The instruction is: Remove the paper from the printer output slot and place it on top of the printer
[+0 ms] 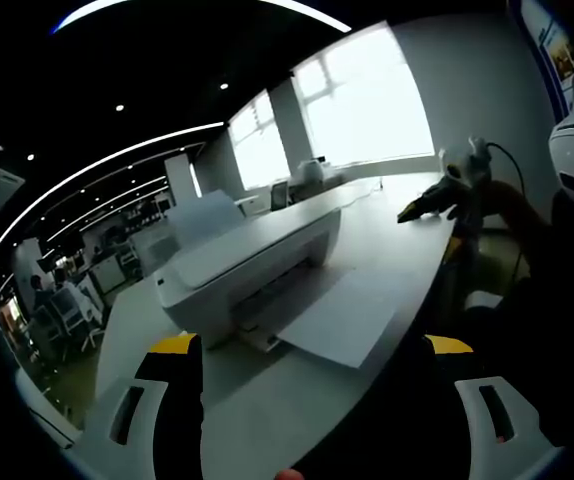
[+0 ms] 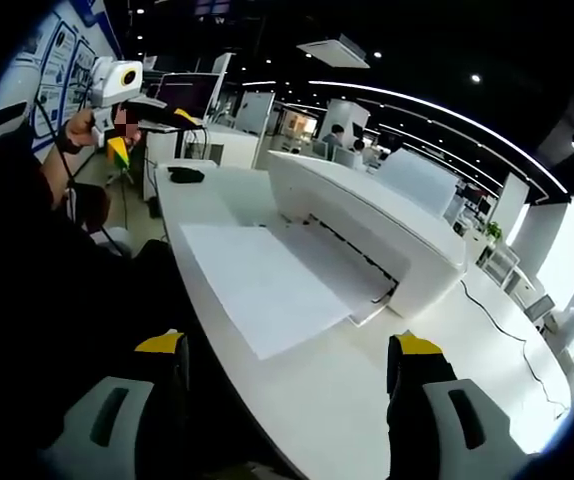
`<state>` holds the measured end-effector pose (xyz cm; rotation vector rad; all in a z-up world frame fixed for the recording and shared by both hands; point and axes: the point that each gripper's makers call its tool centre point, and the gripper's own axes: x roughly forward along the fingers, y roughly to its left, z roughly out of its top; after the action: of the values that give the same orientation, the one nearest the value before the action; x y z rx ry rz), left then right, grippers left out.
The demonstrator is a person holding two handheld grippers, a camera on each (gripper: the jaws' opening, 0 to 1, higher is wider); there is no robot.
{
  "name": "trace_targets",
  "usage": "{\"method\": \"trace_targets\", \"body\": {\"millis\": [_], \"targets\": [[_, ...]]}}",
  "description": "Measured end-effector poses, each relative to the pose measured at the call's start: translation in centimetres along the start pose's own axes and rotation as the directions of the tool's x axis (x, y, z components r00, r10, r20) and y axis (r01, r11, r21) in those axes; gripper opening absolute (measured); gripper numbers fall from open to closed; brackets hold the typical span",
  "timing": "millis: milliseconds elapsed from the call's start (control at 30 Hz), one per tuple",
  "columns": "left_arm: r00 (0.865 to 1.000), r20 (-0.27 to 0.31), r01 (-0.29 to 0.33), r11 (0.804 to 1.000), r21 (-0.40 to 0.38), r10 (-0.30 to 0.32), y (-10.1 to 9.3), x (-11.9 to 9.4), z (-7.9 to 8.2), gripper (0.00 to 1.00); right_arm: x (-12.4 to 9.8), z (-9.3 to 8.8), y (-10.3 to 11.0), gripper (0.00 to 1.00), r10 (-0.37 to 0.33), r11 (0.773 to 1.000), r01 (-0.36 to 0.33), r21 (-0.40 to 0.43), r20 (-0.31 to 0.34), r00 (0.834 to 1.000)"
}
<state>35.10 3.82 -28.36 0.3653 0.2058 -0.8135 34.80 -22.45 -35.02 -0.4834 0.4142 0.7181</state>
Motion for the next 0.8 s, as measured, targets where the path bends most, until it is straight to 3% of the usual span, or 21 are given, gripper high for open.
{"method": "trace_targets", "body": {"millis": [800], "targets": [[1.0,0.002,-0.003,1.0,0.005,0.003,0.02,-0.11,0.17,0.92,0.02,0.06,-0.01,0.76,0.001,1.0,-0.001,-0.002,0.0,1.0]]}}
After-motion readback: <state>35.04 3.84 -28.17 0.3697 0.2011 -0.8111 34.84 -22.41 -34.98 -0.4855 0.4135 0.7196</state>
